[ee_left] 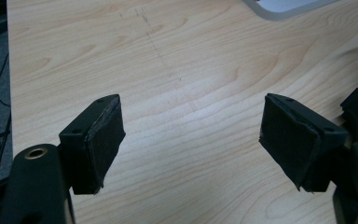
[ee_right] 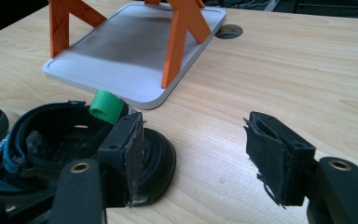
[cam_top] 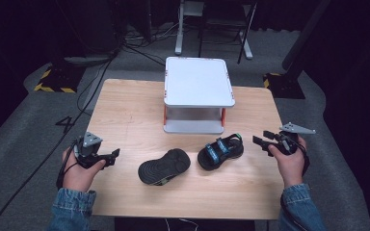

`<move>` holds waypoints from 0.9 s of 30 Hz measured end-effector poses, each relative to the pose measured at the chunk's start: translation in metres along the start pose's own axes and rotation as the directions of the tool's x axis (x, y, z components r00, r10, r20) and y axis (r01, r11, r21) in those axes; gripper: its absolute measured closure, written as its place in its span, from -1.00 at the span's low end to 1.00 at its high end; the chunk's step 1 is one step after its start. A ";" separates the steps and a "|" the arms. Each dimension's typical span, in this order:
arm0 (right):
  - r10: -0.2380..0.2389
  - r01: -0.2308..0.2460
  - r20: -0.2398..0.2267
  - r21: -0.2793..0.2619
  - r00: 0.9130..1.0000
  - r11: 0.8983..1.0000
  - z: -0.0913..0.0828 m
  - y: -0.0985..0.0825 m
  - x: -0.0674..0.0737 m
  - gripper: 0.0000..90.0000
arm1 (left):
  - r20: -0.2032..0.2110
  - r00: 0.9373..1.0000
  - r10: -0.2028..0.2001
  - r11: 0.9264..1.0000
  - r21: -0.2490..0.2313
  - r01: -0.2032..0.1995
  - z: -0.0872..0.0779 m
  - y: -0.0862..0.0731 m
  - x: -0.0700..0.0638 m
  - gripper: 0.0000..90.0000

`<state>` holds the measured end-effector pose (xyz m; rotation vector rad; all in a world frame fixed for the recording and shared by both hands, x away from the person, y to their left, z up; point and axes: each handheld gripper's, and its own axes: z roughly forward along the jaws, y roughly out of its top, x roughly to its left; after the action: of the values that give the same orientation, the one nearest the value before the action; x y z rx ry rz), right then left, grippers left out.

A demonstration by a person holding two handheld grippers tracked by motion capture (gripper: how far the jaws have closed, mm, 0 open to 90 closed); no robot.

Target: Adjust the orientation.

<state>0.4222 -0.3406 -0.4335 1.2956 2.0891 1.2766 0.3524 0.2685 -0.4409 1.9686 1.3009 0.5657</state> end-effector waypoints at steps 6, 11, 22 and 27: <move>0.013 -0.013 0.002 0.004 1.000 1.000 -0.001 -0.003 -0.001 -0.18 | 0.032 0.999 0.000 1.000 -0.015 0.001 -0.001 0.007 -0.008 -0.50; 0.021 -0.021 0.002 0.002 1.000 1.000 -0.001 -0.004 -0.001 -0.18 | 0.061 0.998 0.015 0.999 -0.032 -0.014 -0.005 0.012 -0.018 -0.46; 0.030 -0.030 -0.007 0.019 1.000 0.999 0.003 -0.006 -0.001 -0.19 | 0.208 0.962 0.176 0.984 -0.077 -0.163 -0.015 0.032 -0.079 -0.44; 0.028 -0.028 -0.007 0.018 1.000 0.999 0.002 -0.006 -0.001 -0.19 | 0.291 0.927 0.237 0.971 -0.083 -0.223 -0.008 0.031 -0.112 -0.45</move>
<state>0.4211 -0.3412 -0.4401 1.3342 2.0986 1.2793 0.3210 0.1605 -0.4096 2.0859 0.8693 0.3837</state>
